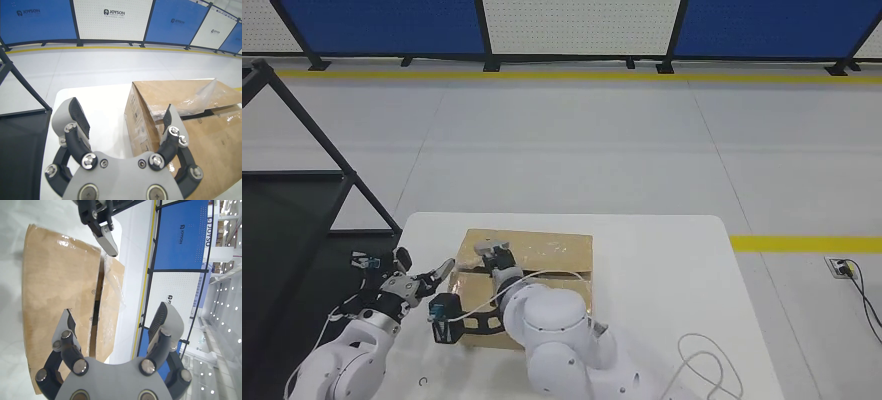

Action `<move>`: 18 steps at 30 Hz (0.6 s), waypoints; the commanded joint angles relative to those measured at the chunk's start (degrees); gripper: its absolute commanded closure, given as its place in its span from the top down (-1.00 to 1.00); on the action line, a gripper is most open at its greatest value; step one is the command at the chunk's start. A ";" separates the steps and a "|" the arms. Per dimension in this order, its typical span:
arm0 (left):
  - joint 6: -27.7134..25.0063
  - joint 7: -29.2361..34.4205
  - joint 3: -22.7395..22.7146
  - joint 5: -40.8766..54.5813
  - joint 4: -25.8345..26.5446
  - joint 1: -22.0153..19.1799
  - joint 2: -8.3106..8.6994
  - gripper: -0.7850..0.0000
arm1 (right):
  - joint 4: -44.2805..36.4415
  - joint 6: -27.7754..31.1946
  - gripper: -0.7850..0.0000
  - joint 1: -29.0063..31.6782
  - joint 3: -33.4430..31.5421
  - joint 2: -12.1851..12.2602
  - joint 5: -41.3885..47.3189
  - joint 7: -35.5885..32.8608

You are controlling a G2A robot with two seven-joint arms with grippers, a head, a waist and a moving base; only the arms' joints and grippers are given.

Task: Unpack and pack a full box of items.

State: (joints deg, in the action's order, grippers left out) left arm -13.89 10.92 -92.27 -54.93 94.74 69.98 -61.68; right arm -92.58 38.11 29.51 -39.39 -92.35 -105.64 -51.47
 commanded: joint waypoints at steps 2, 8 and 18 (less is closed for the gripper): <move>0.10 -0.48 -1.03 1.22 0.43 0.39 0.02 1.00 | 1.10 -2.73 1.00 1.85 -6.55 0.39 5.95 1.58; -0.16 -0.72 -2.82 2.93 0.56 1.07 0.11 1.00 | 11.27 -2.12 1.00 -1.57 -19.37 0.49 28.17 -1.44; -0.65 -1.18 -2.66 2.83 -0.87 1.54 0.06 1.00 | 13.47 -2.02 1.00 -3.39 -20.83 0.54 30.83 -4.25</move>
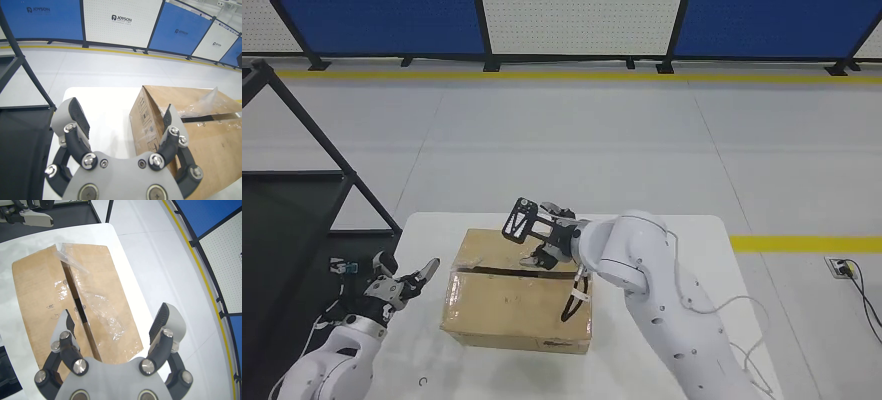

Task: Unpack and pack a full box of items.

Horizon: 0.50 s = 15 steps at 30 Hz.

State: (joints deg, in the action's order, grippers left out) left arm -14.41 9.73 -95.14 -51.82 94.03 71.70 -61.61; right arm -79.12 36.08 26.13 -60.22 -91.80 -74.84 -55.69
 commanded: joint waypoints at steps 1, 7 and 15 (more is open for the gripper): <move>-0.17 -0.01 0.36 -0.35 -0.21 -0.31 -0.02 1.00 | 0.03 -1.03 1.00 0.43 -0.52 0.03 0.56 1.25; -0.39 -0.16 0.57 -0.18 -0.18 -0.53 -0.06 1.00 | 3.87 2.92 1.00 0.04 -3.67 0.62 6.48 8.55; -0.52 -0.05 0.88 -0.12 -0.43 -0.87 -0.11 1.00 | 9.94 7.02 1.00 -3.39 0.70 0.43 1.51 12.38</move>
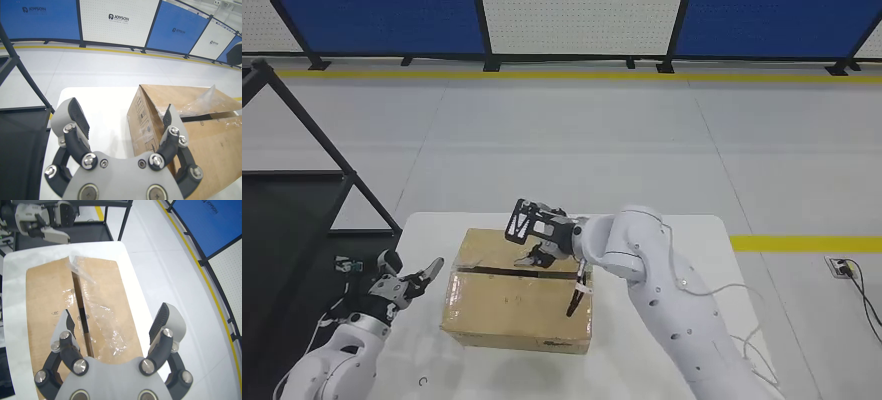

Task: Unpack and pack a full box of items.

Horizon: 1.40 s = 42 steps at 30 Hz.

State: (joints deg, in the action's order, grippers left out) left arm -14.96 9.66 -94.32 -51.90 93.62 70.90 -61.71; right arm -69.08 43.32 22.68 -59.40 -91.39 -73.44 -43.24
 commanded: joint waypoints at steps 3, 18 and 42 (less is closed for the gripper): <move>-0.01 -0.03 0.13 0.03 -0.11 -0.14 -0.03 1.00 | -0.11 -0.22 1.00 0.06 -0.12 0.01 0.11 -0.08; -0.44 0.07 0.35 -0.12 0.22 -0.01 -0.05 1.00 | 15.49 4.49 0.00 -7.98 8.36 -2.23 -0.29 7.33; -0.18 -0.54 -0.90 0.17 1.08 1.70 -0.04 1.00 | 34.77 8.75 -1.00 -19.40 16.64 -6.87 -0.35 17.96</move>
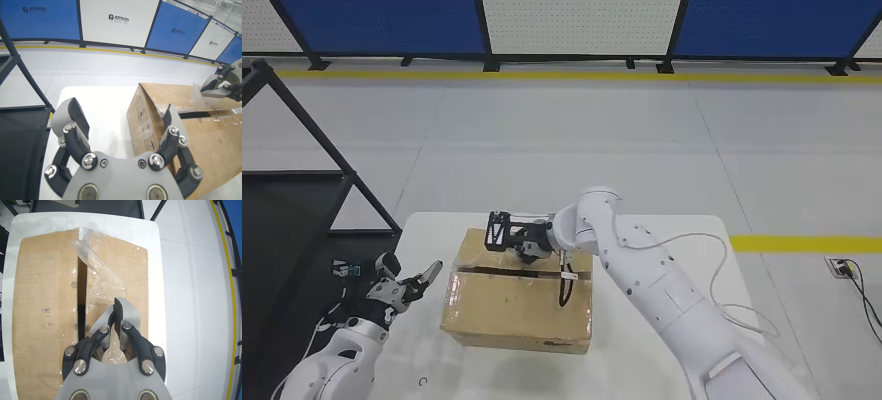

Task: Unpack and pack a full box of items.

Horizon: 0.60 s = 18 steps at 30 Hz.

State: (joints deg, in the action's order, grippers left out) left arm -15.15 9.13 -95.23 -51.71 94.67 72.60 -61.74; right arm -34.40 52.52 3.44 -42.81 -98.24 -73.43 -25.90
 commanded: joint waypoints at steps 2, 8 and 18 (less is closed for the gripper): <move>-0.02 0.08 0.08 -0.09 0.12 -0.03 -0.01 1.00 | 0.35 -1.05 -0.53 -0.54 -0.08 0.05 -0.86 1.88; -0.14 -0.02 0.13 -0.16 0.28 0.04 -0.03 1.00 | 5.02 5.48 0.95 -3.01 -1.68 0.44 2.81 2.62; -0.29 -0.44 -0.02 0.14 0.50 0.97 -0.08 1.00 | 8.76 5.48 1.00 -5.86 3.94 -1.18 14.14 -3.13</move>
State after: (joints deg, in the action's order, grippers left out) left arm -15.42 8.74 -95.31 -51.65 95.17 73.47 -61.81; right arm -25.71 57.99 -2.35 -38.93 -99.40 -59.18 -28.93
